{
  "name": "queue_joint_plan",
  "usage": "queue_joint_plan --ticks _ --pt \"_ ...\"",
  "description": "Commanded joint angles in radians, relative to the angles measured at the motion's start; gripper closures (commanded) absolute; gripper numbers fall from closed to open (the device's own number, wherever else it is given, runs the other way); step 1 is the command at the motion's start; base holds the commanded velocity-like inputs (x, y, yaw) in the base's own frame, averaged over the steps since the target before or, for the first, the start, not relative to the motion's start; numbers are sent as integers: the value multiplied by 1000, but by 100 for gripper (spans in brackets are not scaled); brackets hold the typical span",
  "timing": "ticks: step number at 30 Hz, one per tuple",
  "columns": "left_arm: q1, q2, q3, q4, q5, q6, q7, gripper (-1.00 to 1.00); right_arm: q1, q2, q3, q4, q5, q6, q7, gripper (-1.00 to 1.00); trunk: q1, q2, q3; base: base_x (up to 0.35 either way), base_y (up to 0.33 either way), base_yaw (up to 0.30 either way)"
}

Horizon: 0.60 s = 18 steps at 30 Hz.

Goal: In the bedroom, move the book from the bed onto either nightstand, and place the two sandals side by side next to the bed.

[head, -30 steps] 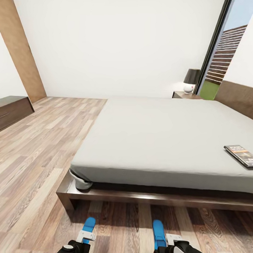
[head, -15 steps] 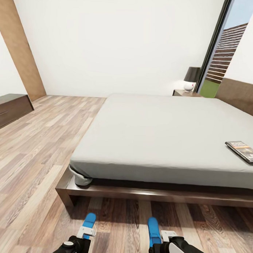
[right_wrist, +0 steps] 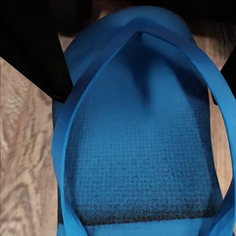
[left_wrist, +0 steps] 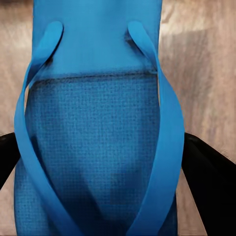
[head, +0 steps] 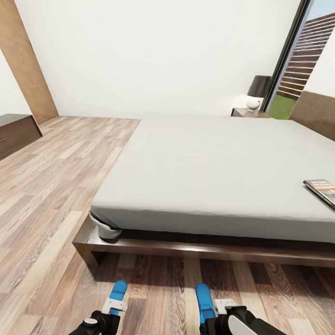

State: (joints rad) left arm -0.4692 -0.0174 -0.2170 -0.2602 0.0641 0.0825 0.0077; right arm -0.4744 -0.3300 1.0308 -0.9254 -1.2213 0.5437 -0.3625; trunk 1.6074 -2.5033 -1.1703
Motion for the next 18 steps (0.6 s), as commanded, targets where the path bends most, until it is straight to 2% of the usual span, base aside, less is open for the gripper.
queue_joint_plan --ticks 1,8,11,18 --pt "0 1 -6 -2 6 6 1 100 -1 -3 4 -11 -13 0 -19 100 0 -1 -5 0 0 0" --pt "0 1 -5 -2 6 4 4 100 -1 -12 -6 -54 -14 6 -47 100 3 -2 -32 0 0 0" --pt "0 1 -5 -12 6 4 6 100 -1 -14 -18 -57 -14 14 -50 100 3 -2 -32 0 0 0" --pt "0 2 -5 -133 2 8 18 100 -1 -15 -30 -59 -11 60 -51 100 3 -2 -32 0 0 0"
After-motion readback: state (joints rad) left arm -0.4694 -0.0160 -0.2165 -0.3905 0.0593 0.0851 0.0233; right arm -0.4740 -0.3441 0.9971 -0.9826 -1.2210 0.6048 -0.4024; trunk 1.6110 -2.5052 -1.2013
